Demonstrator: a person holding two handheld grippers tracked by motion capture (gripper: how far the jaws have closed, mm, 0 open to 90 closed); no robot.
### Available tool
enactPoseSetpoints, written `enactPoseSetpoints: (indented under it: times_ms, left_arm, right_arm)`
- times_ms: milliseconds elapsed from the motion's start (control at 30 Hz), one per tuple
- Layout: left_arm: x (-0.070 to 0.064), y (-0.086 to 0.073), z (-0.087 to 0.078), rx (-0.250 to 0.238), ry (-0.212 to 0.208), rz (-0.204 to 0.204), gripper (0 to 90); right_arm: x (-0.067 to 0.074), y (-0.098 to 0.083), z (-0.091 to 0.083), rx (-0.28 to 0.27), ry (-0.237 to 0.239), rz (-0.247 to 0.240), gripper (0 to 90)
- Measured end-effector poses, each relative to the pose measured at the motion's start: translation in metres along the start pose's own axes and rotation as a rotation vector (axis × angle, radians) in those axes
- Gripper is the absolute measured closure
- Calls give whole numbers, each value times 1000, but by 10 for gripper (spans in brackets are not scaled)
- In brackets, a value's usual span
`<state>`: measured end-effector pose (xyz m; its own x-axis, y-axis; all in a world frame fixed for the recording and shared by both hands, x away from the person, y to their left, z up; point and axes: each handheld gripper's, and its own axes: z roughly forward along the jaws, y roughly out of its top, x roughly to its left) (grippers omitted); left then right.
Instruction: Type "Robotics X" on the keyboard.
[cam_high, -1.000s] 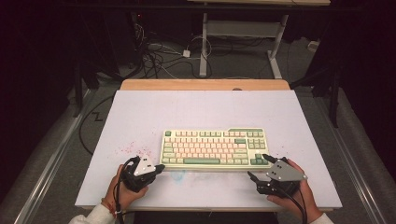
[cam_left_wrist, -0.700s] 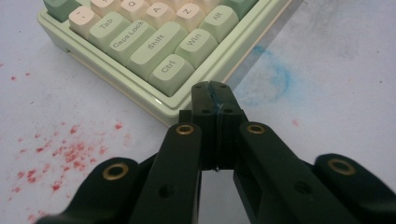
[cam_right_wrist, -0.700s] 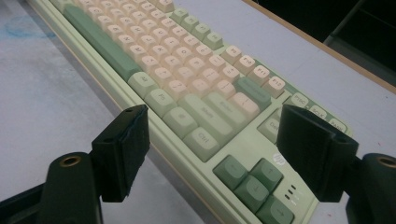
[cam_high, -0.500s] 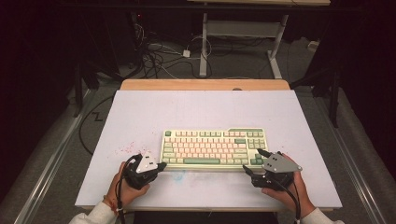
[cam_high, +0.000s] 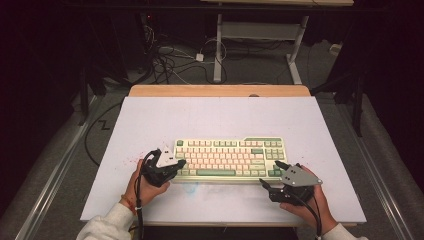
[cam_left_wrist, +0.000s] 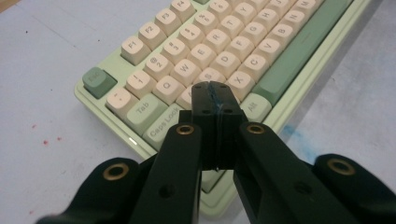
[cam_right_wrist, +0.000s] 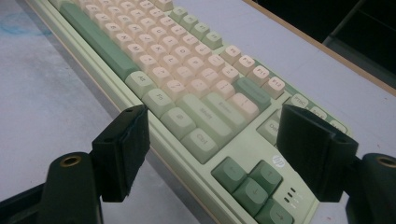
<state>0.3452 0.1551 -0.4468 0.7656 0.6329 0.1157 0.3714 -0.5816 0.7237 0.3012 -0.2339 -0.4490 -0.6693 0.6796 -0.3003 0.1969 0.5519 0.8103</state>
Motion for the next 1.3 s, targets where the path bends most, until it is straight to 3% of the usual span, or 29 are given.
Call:
enactPoseSetpoints:
  times_ms: [267, 533, 1033, 1100, 1200, 1300]
  left_arm:
    - [-3, 17, 19, 34, -19, 43, 876]
    - [-2, 25, 34, 75, -20, 60, 874]
    - [-1, 29, 38, 77, 5, 59, 867]
    - [0, 29, 42, 112, -11, 58, 874]
    - [-1, 31, 42, 118, -11, 60, 874]
    - [-2, 34, 39, 102, -7, 66, 869]
  right_arm:
    - [2, 0, 1, 9, 0, -8, 256]
    - [3, -1, 1, 15, -1, -19, 256]
    - [5, -1, 2, 22, 11, -32, 256]
    - [5, -1, 2, 24, 11, -35, 256]
    - [5, -1, 2, 24, 13, -37, 256]
    - [5, -1, 1, 22, 11, -36, 256]
